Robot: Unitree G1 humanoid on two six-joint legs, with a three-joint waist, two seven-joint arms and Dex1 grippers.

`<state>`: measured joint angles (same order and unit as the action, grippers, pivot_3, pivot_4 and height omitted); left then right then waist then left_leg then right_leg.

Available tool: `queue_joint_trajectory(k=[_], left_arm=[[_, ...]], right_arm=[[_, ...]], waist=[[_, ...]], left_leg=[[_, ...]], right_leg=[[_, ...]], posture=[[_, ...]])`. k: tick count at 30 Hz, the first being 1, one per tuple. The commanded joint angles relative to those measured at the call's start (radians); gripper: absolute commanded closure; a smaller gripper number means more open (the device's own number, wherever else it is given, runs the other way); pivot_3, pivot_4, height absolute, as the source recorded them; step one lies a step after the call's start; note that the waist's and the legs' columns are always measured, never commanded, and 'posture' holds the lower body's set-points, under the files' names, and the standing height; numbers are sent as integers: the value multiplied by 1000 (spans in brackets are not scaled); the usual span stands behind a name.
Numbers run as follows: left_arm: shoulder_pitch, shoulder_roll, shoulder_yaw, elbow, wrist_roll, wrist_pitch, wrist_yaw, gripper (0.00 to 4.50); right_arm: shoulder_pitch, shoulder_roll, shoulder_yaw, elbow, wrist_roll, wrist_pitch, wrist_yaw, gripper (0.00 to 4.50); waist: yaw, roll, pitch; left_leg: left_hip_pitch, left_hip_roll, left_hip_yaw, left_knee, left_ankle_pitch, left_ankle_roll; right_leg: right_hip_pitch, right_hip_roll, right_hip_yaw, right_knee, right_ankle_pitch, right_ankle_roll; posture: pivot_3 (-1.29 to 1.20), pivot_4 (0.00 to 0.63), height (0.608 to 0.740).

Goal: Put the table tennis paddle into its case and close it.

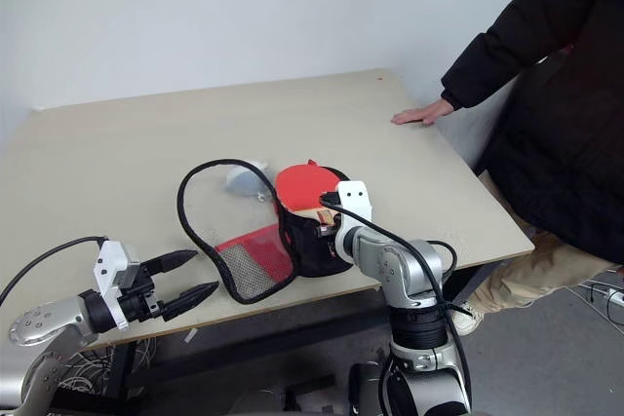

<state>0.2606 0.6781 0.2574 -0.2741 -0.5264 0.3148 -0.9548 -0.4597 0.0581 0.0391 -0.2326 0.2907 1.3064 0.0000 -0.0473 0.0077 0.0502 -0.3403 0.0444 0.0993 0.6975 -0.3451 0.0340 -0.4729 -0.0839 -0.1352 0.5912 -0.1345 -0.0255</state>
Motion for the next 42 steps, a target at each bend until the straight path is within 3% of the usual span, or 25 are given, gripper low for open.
queue_joint_trajectory(k=[1,20,22,28,29,33,38,42], left_arm=[[-14,2,18,-18,-4,-21,0,0],[-28,-2,15,-9,2,-24,3,0],[-28,-3,15,-7,3,-26,5,0],[-28,-6,12,-8,6,-30,11,0],[-27,-7,13,-8,6,-30,13,0],[-24,0,26,-3,4,-31,11,0],[-12,22,72,13,-12,-22,0,0],[-24,31,113,45,-19,-13,10,0]], right_arm=[[-28,-9,-3,-67,-14,1,-10,3308],[-68,78,3,69,-67,7,-38,3308],[-79,94,2,87,-74,10,-45,2594],[-95,94,1,119,-90,21,-43,1223],[-100,79,-4,118,-88,22,-31,773],[-125,-17,6,91,-39,10,85,18],[-156,-237,30,6,87,27,337,18],[-184,-440,26,-5,130,-133,546,18]], waist=[[0,0,0],[-3,-3,-2],[-5,-4,-3],[-2,-5,-3],[-3,-5,-3],[-1,-6,-3],[-3,-6,-3],[-2,-6,-3]], left_leg=[[0,0,0,0,0,0],[1,0,1,0,0,0],[1,0,2,0,0,0],[1,1,1,0,1,-2],[1,1,2,0,1,-2],[1,1,2,0,1,-2],[2,0,2,1,1,-1],[2,0,2,0,-1,2]], right_leg=[[0,0,0,0,0,0],[0,0,1,0,2,-3],[0,0,1,0,3,-4],[0,1,1,1,3,-4],[0,1,1,1,3,-5],[0,1,2,0,3,-5],[0,1,2,0,3,-5],[0,1,2,-1,3,-5]], posture=[[0,0,740],[0,0,740],[0,0,740],[0,0,740],[0,0,740],[0,0,740],[0,0,740],[0,0,740]])
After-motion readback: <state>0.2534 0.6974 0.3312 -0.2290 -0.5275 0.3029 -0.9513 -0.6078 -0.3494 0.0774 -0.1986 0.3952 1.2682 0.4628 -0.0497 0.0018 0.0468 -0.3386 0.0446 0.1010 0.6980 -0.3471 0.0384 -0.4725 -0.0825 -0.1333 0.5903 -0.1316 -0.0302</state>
